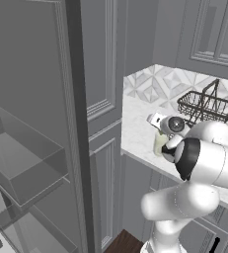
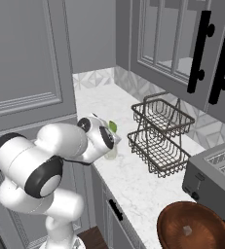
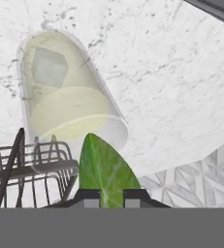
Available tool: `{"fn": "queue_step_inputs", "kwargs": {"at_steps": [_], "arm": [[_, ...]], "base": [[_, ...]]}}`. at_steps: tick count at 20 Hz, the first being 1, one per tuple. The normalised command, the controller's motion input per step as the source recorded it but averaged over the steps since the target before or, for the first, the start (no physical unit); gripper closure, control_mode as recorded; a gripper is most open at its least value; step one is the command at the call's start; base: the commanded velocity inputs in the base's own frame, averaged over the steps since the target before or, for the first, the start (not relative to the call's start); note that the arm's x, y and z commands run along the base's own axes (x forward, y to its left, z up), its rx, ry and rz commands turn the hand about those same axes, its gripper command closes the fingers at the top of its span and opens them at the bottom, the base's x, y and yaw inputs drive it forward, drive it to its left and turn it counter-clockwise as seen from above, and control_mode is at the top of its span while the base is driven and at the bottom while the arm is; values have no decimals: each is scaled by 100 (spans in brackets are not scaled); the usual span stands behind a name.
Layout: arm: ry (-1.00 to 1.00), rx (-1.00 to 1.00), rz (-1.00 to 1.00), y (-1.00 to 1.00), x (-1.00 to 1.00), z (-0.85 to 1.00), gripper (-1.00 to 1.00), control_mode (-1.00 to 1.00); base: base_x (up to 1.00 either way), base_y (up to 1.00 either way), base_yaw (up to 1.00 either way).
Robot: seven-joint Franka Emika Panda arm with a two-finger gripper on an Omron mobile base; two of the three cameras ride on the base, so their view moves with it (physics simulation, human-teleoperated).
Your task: Grab a lemon wedge from the fridge and one ice cube from the ice bowl, and put them in the glass of lemonade.
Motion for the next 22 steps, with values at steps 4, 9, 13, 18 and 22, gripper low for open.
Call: {"fn": "queue_step_inputs", "kwargs": {"at_steps": [4, 9, 13, 18, 22], "arm": [[0, 0, -1, 5, 0, -4, -100, -100], [0, 0, -1, 0, 0, -1, -100, -100], [0, 0, -1, 0, 0, 0, -100, -100], [0, 0, -2, 1, 0, 0, -100, -100], [-7, 0, -1, 0, -15, 44, -100, -100]], "base": [[0, 0, 0], [0, 0, 0], [0, 0, 0], [0, 0, 0], [0, 0, 0]]}}
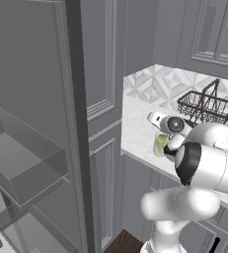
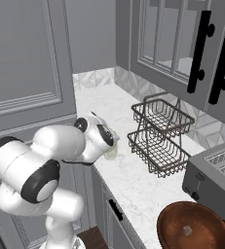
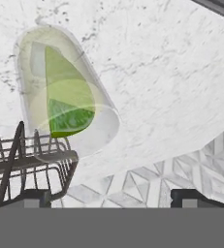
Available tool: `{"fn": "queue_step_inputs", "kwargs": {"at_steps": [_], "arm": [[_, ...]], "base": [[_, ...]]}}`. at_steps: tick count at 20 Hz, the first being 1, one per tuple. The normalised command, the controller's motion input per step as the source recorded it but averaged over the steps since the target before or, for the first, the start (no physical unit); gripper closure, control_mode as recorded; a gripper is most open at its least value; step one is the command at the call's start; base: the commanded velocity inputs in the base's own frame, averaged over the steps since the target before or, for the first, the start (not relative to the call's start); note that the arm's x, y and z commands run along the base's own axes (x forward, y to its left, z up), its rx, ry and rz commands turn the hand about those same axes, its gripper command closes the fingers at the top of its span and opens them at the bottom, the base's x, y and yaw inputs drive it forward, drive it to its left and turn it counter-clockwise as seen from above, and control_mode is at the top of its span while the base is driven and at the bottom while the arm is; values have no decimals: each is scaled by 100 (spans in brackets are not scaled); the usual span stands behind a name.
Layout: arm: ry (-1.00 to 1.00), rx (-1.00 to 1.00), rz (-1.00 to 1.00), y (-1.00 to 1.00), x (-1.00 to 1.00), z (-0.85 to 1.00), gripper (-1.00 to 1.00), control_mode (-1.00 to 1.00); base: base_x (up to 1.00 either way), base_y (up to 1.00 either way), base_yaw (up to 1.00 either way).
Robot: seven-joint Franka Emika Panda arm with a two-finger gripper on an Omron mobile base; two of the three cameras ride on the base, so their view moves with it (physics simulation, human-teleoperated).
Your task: Grab a lemon wedge from the fridge and one ice cube from the ice bowl, and put them in the glass of lemonade.
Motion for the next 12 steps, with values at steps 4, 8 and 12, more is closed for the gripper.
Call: {"fn": "queue_step_inputs", "kwargs": {"at_steps": [4, 8, 12], "arm": [[-20, 3, 0, 0, -58, 100, -100, -100], [-8, 12, 0, -1, -88, 100, -100, -100], [-5, 23, 0, -16, -84, 100, -100, -100]], "base": [[0, 0, 0], [0, 0, 0], [0, 0, 0]]}}
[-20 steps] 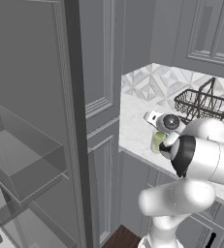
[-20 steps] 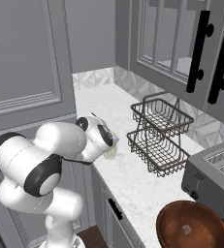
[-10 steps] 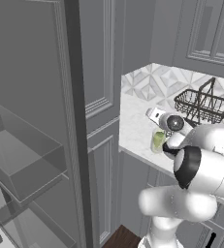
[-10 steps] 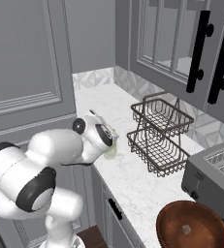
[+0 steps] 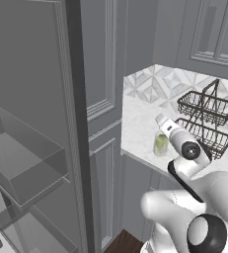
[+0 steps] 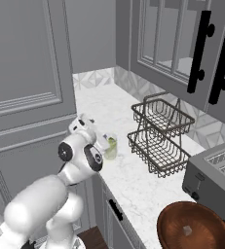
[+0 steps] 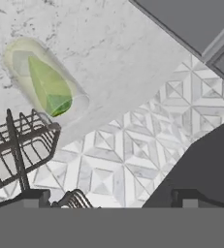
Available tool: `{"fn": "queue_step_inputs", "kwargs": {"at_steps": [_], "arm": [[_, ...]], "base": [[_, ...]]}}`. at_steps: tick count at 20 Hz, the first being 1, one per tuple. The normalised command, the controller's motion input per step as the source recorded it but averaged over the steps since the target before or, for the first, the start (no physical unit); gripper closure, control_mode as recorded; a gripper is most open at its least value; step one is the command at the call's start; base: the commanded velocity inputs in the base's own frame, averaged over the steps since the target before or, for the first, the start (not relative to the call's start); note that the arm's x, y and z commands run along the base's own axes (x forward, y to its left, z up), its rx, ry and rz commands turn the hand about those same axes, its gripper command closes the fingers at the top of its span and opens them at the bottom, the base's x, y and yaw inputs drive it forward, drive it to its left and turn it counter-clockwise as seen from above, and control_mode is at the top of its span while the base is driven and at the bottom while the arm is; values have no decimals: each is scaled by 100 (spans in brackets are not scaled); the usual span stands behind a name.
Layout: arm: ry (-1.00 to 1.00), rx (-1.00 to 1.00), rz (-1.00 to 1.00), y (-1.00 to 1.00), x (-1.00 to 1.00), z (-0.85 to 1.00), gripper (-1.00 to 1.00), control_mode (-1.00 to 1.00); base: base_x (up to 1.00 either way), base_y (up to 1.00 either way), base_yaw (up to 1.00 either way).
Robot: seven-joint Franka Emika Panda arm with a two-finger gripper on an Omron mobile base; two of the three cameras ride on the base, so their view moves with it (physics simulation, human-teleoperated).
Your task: Grab a lemon wedge from the fridge and one ice cube from the ice bowl, and put them in the glass of lemonade.
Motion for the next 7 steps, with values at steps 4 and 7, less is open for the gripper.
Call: {"fn": "queue_step_inputs", "kwargs": {"at_steps": [4, 7], "arm": [[-6, 29, -1, -29, -38, 100, -100, -100], [0, 33, -8, -36, -46, 100, -100, -100]], "base": [[0, 0, 0], [0, 0, 0]]}}
